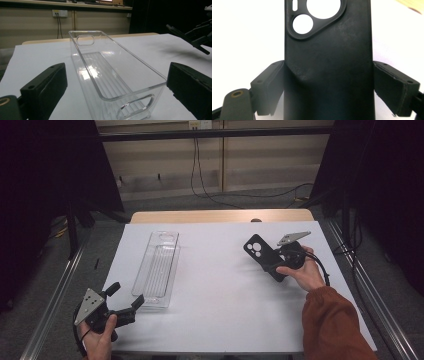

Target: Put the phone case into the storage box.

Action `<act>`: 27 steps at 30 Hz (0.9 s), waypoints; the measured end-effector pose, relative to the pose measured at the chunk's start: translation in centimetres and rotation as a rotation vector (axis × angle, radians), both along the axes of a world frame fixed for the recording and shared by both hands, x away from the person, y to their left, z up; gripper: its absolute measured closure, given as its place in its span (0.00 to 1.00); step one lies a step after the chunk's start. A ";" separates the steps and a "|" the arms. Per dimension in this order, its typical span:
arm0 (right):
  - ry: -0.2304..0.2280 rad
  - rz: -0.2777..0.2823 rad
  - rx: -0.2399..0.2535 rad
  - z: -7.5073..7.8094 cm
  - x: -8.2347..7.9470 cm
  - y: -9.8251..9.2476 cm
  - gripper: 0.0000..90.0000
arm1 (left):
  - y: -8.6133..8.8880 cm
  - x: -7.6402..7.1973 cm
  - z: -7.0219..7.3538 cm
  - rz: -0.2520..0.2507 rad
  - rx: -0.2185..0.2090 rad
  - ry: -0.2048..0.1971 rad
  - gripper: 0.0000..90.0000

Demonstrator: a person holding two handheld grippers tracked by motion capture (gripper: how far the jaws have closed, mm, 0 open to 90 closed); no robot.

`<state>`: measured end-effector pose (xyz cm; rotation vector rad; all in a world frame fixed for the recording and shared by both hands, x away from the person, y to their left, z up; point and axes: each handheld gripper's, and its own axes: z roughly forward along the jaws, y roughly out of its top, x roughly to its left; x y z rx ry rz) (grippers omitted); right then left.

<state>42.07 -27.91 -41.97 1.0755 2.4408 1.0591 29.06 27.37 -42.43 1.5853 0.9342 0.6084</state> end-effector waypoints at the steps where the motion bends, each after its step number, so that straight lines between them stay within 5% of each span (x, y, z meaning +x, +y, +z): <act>1: -0.008 -0.011 0.008 -0.1 -0.1 -0.1 0.16 | 0.0 0.0 0.0 0.000 -0.002 0.002 0.04; 19: -0.212 -0.072 0.186 -0.4 -1.9 -0.8 0.16 | 0.0 0.1 0.1 0.011 -0.015 0.005 0.03; 27: -0.249 -0.066 0.249 -0.4 -3.0 -0.7 0.16 | -0.1 0.0 0.3 -0.007 -0.011 0.005 0.03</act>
